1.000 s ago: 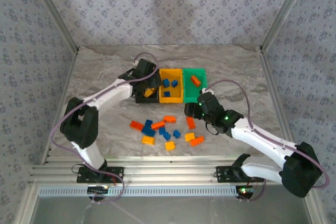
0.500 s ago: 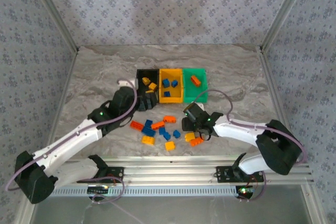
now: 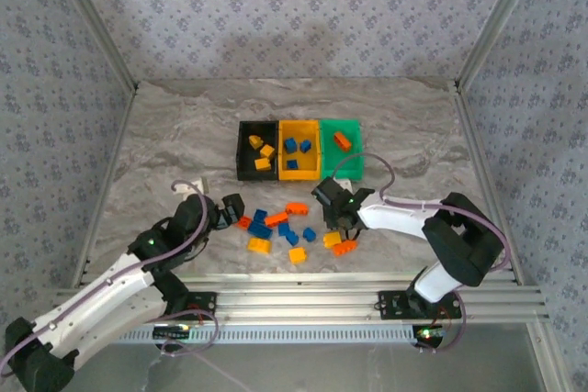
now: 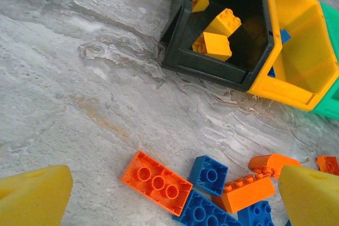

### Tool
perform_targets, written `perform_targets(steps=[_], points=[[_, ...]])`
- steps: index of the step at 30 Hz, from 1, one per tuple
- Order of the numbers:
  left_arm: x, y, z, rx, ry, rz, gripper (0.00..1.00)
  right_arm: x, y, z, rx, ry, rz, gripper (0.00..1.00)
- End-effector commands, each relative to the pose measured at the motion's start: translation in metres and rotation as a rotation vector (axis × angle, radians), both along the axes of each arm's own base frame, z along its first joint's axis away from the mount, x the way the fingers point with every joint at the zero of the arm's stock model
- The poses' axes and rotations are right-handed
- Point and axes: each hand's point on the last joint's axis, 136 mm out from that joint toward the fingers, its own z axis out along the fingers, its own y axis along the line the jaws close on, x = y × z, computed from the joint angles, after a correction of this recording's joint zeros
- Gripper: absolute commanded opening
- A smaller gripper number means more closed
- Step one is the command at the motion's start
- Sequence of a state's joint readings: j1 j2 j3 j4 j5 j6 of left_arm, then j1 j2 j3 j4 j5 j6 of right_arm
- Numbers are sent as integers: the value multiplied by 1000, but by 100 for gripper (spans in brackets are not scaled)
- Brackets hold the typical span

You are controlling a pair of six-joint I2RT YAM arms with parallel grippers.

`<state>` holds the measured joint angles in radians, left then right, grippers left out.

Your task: Sort the legos into containers by color

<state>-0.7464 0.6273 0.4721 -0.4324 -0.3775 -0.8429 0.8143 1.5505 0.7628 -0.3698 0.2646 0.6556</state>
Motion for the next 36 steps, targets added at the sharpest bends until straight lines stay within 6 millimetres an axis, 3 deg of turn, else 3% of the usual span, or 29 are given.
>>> perform_targets(steps=[1,8,10,14,20,24,30,34,36], points=[[-2,12,-1,28,-5,39,100,9,11,12,56,-36,16,30],[-5,20,-7,65,16,58,100,30,11,88,127,-197,35,28],[-6,21,-9,67,20,61,100,43,7,114,157,-248,20,29],[-5,19,-12,59,21,56,100,80,-2,144,200,-293,-33,30],[-6,22,-13,70,32,66,100,149,-7,145,188,-279,-107,31],[-8,25,-15,79,48,75,100,185,-10,125,168,-221,-153,32],[-10,28,-17,87,64,81,100,208,-11,106,200,-175,-218,42],[-9,25,-16,84,69,65,100,218,-5,121,249,-216,-220,62],[-8,23,-16,83,78,54,100,217,-1,132,265,-234,-212,66]])
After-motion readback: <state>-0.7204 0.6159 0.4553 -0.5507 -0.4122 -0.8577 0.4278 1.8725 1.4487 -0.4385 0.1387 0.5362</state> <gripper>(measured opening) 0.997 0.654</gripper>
